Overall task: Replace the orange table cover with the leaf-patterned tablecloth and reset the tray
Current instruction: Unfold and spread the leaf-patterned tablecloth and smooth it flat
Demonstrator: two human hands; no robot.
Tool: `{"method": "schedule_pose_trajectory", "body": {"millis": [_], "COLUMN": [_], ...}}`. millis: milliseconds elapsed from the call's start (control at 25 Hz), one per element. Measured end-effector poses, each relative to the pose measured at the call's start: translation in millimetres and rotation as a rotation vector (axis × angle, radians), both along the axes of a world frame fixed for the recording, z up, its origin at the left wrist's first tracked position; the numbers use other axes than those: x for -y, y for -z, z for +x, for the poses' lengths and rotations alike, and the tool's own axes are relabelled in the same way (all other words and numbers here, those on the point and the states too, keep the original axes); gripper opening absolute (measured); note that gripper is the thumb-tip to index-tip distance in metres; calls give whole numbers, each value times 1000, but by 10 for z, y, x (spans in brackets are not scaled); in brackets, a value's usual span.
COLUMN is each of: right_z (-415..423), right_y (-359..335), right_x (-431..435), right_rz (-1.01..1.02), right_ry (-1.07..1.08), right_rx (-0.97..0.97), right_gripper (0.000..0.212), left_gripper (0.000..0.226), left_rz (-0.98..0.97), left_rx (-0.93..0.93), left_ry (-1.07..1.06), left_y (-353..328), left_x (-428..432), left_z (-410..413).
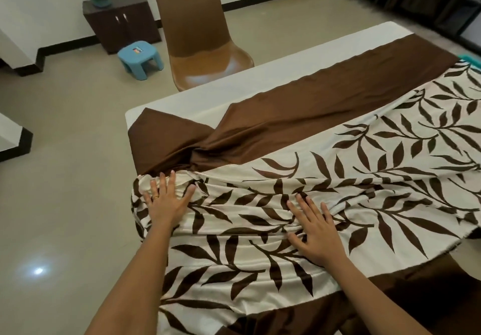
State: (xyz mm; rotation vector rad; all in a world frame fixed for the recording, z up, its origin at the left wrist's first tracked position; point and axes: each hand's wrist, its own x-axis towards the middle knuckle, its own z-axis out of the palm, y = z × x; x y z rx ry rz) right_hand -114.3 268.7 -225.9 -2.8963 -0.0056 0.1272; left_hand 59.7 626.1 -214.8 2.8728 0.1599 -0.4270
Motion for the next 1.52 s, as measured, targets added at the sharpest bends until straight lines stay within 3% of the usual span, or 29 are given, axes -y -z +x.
{"method": "schedule_pose_trajectory", "body": {"millis": [120, 200, 320, 400, 520, 760, 920, 1080, 1240, 1360, 1440, 1520], "right_z": [17, 62, 322, 600, 893, 924, 933, 953, 966, 1030, 1057, 1142], "right_y": [34, -20, -192, -275, -102, 25, -34, -67, -81, -93, -61, -50], "right_x": [-6, -126, -783, -1418, -2070, -2139, -2149, -2177, -2196, -2175, -2148, -2128], "right_rz": [-21, 3, 120, 209, 177, 46, 50, 27, 32, 25, 26, 50], "right_ry": [12, 105, 337, 403, 469, 453, 460, 458, 468, 461, 455, 532], "right_rx": [-6, -4, 89, 133, 46, 6, -22, -32, -24, -12, -28, 10], "right_gripper": [71, 69, 66, 64, 67, 71, 70, 70, 70, 71, 70, 62], "left_gripper": [93, 92, 72, 70, 87, 120, 118, 97, 73, 74, 73, 66], "left_rz": [77, 102, -89, -117, -64, -32, -35, -31, 74, 132, 124, -22], "left_rx": [-56, 43, 371, 314, 167, 6, -84, -173, -110, -103, 25, 248], "left_ry": [-69, -78, 356, 594, 551, 562, 558, 505, 520, 585, 613, 638], "left_y": [-62, -107, -67, 35, 100, -72, -192, -269, -312, -342, -347, -348], "left_x": [-304, -264, 47, 186, 120, -138, -282, -313, -286, -277, -247, -222], "left_z": [242, 332, 300, 268, 432, 999, 1384, 1679, 1851, 2086, 2211, 2427]}}
